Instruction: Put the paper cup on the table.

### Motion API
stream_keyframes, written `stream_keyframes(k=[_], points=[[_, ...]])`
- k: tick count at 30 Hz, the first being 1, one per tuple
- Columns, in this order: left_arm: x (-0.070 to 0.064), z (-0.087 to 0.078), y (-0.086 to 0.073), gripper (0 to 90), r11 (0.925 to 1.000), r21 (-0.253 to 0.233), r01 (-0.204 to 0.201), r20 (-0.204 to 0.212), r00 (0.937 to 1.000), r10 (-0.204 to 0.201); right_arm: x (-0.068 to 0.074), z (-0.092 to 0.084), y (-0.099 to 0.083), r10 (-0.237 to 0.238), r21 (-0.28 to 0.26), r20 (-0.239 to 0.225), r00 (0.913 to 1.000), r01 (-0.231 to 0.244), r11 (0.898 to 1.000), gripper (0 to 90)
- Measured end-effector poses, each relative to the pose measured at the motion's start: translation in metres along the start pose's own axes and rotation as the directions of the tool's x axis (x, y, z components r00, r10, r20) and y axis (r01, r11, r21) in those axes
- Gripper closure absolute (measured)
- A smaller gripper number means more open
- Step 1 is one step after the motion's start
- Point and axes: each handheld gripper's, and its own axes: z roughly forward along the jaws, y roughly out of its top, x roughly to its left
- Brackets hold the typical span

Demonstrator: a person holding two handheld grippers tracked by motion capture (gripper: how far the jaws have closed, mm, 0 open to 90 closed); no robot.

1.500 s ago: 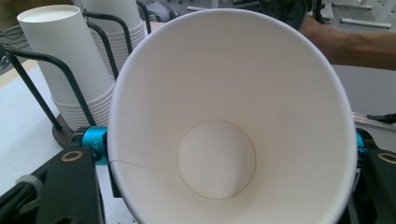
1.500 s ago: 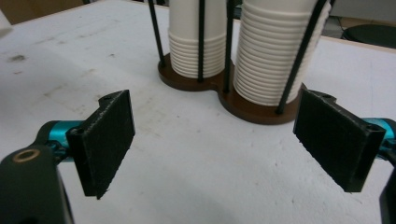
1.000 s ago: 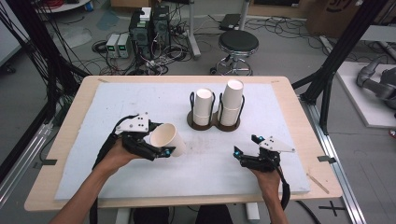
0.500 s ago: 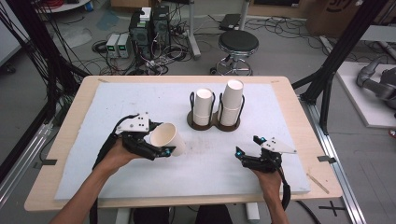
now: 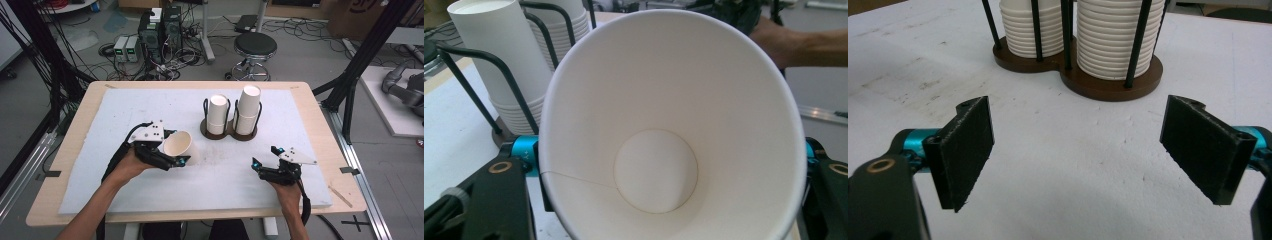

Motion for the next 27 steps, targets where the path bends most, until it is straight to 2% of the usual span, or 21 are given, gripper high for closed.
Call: stream_keyframes(k=[7,10,14,18,20,22,27], points=[[0.001,0.014,0.001,27.8,0.9993,0.033,-0.018,-0.012,0.9998,0.018,0.0,0.001,-0.002,0.001,0.007,-0.003,1.0,-0.001,1.0,14.6],[0.002,0.021,0.0,27.8,0.9969,0.072,-0.032,-0.018,0.9993,0.034,0.0,0.001,-0.003,0.004,0.011,-0.004,1.0,-0.004,1.0,14.6],[0.003,0.03,0.0,27.7,0.9946,0.1,-0.027,-0.031,0.9991,0.031,-0.001,0.002,-0.003,0.0,0.012,-0.002,1.0,0.0,1.0,14.6],[0.004,0.04,-0.002,27.6,0.9892,0.144,-0.027,-0.049,0.9982,0.034,-0.001,0.003,-0.003,-0.007,0.021,-0.005,1.0,0.007,1.0,14.6],[0.005,0.045,-0.003,27.6,0.9839,0.176,-0.032,-0.052,0.9978,0.042,0.0,0.003,-0.003,-0.009,0.02,-0.003,1.0,0.009,1.0,14.6],[0.005,0.049,-0.004,27.6,0.9825,0.184,-0.026,-0.057,0.9977,0.037,0.0,0.003,-0.003,-0.01,0.021,-0.003,0.9999,0.01,1.0,14.6],[0.006,0.059,-0.006,27.7,0.9699,0.241,-0.035,-0.067,0.9963,0.053,-0.001,0.004,-0.003,-0.004,0.025,-0.003,1.0,0.004,1.0,14.6]])
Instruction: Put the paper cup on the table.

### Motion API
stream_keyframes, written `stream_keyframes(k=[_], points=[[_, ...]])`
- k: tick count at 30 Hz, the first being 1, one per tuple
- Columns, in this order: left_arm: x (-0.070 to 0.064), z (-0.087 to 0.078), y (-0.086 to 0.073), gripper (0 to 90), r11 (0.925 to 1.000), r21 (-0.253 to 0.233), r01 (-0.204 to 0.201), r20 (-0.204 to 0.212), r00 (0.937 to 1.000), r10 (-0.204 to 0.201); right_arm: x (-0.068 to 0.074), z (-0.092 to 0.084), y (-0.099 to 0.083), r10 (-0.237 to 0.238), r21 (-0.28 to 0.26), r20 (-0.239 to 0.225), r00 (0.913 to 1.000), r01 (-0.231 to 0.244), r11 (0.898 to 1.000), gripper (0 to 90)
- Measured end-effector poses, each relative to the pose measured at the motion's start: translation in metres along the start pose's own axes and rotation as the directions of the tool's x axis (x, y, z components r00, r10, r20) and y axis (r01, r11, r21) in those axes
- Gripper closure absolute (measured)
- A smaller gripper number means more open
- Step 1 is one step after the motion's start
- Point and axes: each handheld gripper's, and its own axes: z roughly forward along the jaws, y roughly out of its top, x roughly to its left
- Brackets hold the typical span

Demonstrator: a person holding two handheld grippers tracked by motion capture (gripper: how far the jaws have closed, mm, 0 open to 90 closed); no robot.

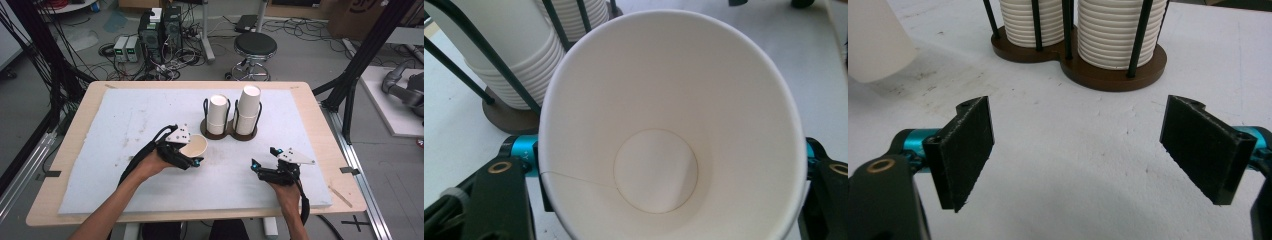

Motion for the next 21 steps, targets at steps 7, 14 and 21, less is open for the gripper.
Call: stream_keyframes(k=[7,14,21], points=[[0.0,0.014,-0.003,27.6,0.9965,0.083,-0.012,0.001,0.9999,0.012,0.002,0.0,0.0,-0.011,0.006,0.008,0.9999,0.011,1.0,14.6],[0.005,0.02,-0.004,27.4,0.9957,0.09,0.021,0.018,0.9996,-0.023,0.001,0.0,0.0,-0.001,0.009,0.002,1.0,0.001,1.0,14.6],[0.005,0.02,-0.005,27.0,0.9955,0.089,0.03,0.018,0.9993,-0.032,0.0,0.001,0.0,-0.001,0.007,0.001,1.0,0.001,1.0,14.6]])
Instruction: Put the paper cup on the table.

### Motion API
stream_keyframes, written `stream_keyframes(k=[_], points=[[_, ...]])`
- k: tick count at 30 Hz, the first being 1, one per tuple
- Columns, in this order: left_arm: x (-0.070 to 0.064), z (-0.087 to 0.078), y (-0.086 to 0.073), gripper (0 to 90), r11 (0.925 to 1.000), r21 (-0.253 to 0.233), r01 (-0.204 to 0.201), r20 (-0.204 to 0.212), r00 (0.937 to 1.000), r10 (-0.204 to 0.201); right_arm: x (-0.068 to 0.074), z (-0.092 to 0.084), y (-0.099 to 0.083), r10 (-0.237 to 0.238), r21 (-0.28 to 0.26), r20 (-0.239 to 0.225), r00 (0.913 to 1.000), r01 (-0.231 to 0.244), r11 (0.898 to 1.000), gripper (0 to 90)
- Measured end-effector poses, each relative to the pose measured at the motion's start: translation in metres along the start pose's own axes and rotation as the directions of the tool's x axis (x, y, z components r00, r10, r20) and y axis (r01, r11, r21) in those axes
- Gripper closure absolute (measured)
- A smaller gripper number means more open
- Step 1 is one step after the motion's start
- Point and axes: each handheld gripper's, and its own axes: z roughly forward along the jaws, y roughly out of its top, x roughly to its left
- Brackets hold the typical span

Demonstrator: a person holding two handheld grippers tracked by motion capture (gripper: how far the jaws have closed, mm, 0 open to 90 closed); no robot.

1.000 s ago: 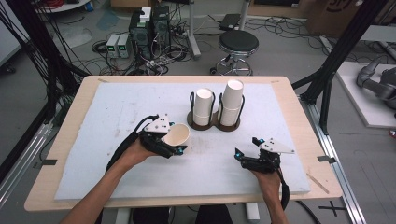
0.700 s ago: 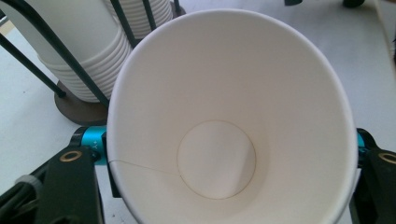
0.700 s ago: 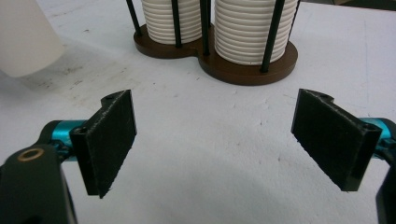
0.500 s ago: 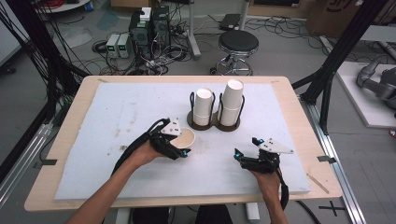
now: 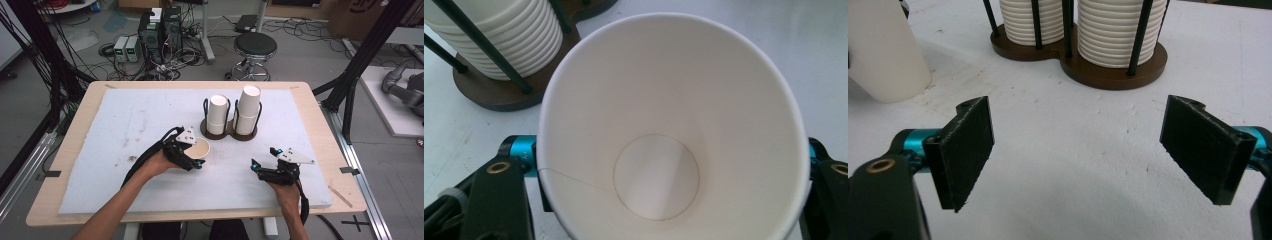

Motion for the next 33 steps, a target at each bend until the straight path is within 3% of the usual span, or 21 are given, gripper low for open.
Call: stream_keyframes(k=[5,7,24,33], points=[[0.001,0.003,-0.001,21.5,0.9995,0.001,0.03,0.016,0.9994,-0.03,0.0,-0.001,0.0,0.004,-0.002,-0.001,1.0,-0.004,1.0,14.6],[0.002,0.006,-0.003,14.2,0.9988,0.019,0.045,0.024,0.9987,-0.045,0.0,-0.001,0.0,0.009,0.001,-0.001,1.0,-0.009,1.0,14.6],[0.001,0.003,-0.007,14.4,0.998,0.048,0.04,-0.003,0.9992,-0.04,-0.001,-0.001,-0.001,0.006,-0.006,-0.01,0.9999,-0.006,1.0,14.6],[0.005,-0.019,-0.03,14.6,0.9959,0.027,0.086,-0.023,0.996,-0.086,-0.001,0.0,0.0,0.002,-0.004,-0.01,0.9999,-0.002,1.0,14.6]])
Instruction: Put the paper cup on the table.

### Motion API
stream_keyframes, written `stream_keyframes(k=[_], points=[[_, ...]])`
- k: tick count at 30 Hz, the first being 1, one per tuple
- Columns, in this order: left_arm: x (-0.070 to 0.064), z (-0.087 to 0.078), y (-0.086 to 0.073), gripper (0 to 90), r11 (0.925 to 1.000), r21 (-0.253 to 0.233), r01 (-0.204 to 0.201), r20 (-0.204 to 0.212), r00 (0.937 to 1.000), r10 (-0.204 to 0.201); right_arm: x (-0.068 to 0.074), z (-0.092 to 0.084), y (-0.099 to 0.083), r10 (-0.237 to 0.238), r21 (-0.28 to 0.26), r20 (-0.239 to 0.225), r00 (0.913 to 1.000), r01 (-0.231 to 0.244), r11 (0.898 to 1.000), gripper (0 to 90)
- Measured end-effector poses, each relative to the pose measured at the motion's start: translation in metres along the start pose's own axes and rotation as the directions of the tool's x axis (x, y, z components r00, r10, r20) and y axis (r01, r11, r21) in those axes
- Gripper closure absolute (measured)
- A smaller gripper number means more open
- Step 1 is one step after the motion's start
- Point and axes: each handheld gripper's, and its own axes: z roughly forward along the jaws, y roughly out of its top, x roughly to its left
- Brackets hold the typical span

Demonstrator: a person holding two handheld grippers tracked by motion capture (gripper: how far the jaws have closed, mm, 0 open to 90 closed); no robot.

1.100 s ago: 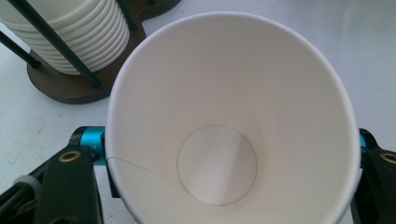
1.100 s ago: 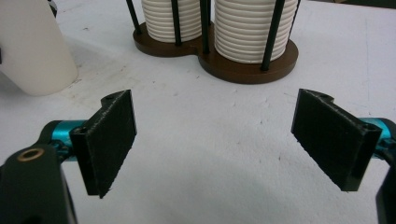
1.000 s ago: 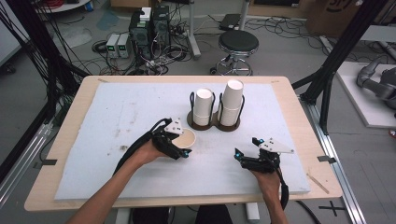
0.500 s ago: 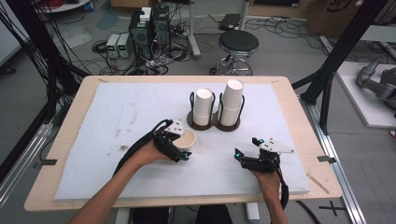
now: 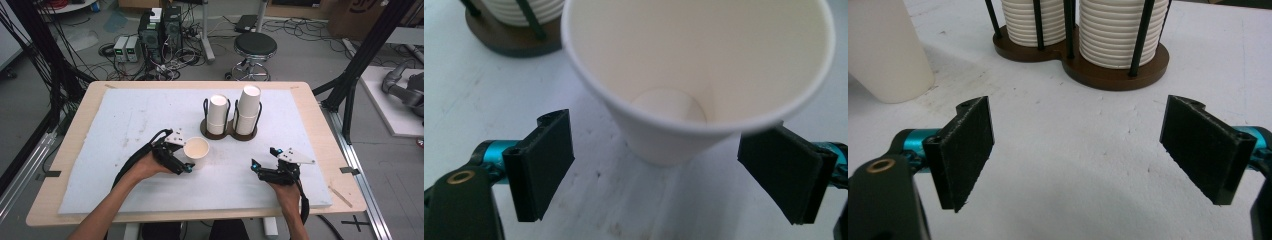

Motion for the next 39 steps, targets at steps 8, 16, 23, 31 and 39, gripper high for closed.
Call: stream_keyframes(k=[8,16,23,31,39], points=[[0.003,-0.027,-0.025,14.7,0.998,-0.049,0.041,-0.032,0.9986,-0.043,0.0,0.0,0.0,0.004,0.006,0.001,1.0,-0.004,1.0,14.6],[0.0,-0.051,-0.052,14.7,0.9926,-0.097,0.073,-0.083,0.9933,-0.081,0.0,0.001,0.0,0.005,0.014,0.0,1.0,-0.005,1.0,14.6],[-0.001,-0.071,-0.08,14.7,0.9802,-0.168,0.104,-0.116,0.9853,-0.125,0.0,0.001,0.0,0.01,0.011,0.004,0.9999,-0.01,1.0,14.6],[0.0,-0.093,-0.11,14.7,0.934,-0.317,0.165,-0.137,0.9666,-0.217,0.001,0.001,0.0,0.004,0.016,0.01,0.9999,-0.005,1.0,14.6],[0.002,-0.103,-0.125,14.7,0.8923,-0.41,0.19,-0.132,0.9555,-0.264,0.001,0.001,0.0,0.005,0.012,0.003,1.0,-0.005,1.0,14.6]])
